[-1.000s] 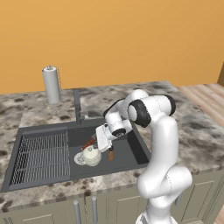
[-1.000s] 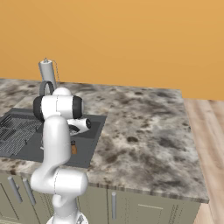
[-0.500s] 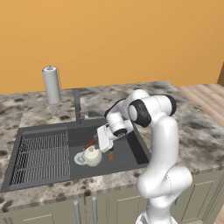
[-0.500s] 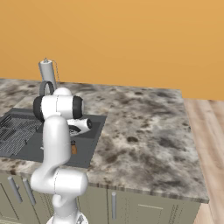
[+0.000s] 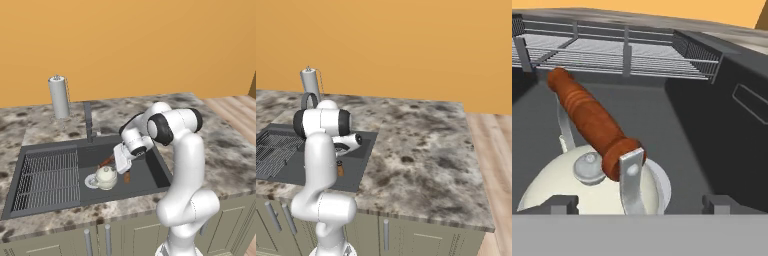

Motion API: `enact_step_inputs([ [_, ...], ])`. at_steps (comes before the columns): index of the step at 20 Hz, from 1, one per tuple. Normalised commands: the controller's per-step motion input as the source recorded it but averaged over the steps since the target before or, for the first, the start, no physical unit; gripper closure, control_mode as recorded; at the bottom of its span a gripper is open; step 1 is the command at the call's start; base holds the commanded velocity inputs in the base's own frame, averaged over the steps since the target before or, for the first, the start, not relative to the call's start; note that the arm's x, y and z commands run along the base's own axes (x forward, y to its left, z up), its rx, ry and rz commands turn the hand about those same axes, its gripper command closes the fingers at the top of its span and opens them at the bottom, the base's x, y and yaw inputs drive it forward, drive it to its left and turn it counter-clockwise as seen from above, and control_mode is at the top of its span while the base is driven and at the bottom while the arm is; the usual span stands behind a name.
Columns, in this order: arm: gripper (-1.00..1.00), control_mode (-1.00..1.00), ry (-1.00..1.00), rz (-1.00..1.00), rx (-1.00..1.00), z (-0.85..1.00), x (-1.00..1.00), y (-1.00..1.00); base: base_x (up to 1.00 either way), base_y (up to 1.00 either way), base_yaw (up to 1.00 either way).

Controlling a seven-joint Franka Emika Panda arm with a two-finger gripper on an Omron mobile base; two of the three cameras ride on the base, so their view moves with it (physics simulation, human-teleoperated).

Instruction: Open the cabinet, pick the kettle from the cabinet, and place it in the sink.

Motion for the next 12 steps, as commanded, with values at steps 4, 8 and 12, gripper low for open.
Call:
enact_step_inputs([
  [4,-1.00,-1.00,0.09,-0.01,-0.12,-0.06,0.00,-0.10,0.00,0.00,0.00],
  [8,-1.00,-1.00,0.04,-0.01,-0.13,-0.03,0.00,-0.08,0.00,0.00,0.00],
  [12,-1.00,-1.00,0.00,-0.03,-0.05,0.04,0.00,-0.12,0.00,0.00,0.00],
])
